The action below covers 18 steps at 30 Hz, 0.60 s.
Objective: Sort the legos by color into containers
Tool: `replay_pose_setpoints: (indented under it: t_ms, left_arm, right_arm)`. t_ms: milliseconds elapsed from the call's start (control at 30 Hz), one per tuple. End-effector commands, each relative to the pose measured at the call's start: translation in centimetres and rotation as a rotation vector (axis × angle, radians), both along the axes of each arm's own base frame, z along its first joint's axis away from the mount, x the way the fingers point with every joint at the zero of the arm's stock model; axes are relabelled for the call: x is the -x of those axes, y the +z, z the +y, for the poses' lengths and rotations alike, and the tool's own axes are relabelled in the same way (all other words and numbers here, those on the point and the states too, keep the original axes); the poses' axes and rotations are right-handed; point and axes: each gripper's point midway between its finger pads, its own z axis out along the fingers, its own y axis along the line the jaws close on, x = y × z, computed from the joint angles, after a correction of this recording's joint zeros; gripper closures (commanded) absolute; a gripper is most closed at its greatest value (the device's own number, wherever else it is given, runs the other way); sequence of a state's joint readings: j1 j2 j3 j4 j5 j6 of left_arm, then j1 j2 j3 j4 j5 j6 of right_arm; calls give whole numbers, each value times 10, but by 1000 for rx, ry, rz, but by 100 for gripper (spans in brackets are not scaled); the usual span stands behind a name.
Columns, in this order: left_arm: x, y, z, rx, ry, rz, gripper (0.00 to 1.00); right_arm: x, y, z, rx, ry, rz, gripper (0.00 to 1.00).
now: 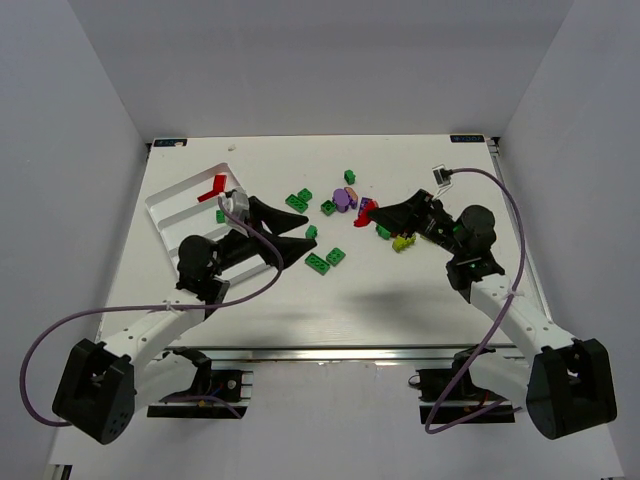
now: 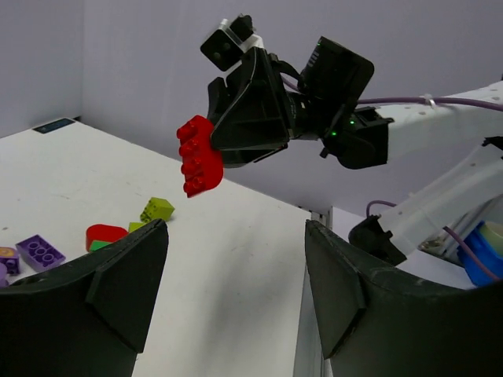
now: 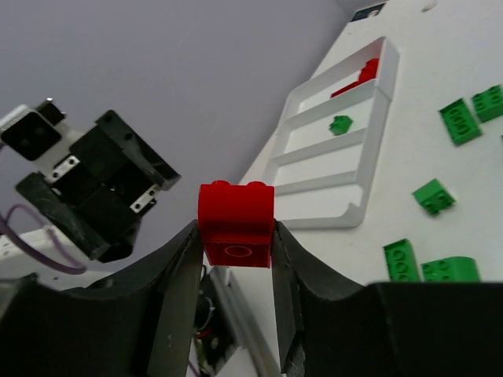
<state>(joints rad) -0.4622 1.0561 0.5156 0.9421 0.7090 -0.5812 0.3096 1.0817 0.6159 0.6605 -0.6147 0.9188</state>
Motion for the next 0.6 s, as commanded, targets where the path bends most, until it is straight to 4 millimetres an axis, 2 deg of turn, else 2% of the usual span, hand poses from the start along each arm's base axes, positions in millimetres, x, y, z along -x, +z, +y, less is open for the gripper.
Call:
replay_pose_setpoints:
  t_ms: [0, 167, 233, 267, 367, 567]
  left_arm:
    - [19, 6, -5, 12, -68, -81, 20]
    - [11, -18, -19, -79, -27, -48, 20]
    - [5, -26, -22, -114, 8, -50, 21]
    - [2, -28, -22, -123, 22, -50, 21]
    - [-5, -34, -23, -153, 79, -58, 22]
    - [-13, -44, -26, -217, 143, -80, 23]
  right_arm:
    - [24, 37, 5, -107, 109, -106, 100]
    - [21, 36, 10, -141, 70, -44, 100]
    - [24, 29, 24, -120, 81, 10, 100]
    - [31, 27, 35, -107, 109, 11, 100]
    - [40, 23, 50, -103, 140, 15, 100]
    - [47, 16, 65, -87, 167, 23, 100]
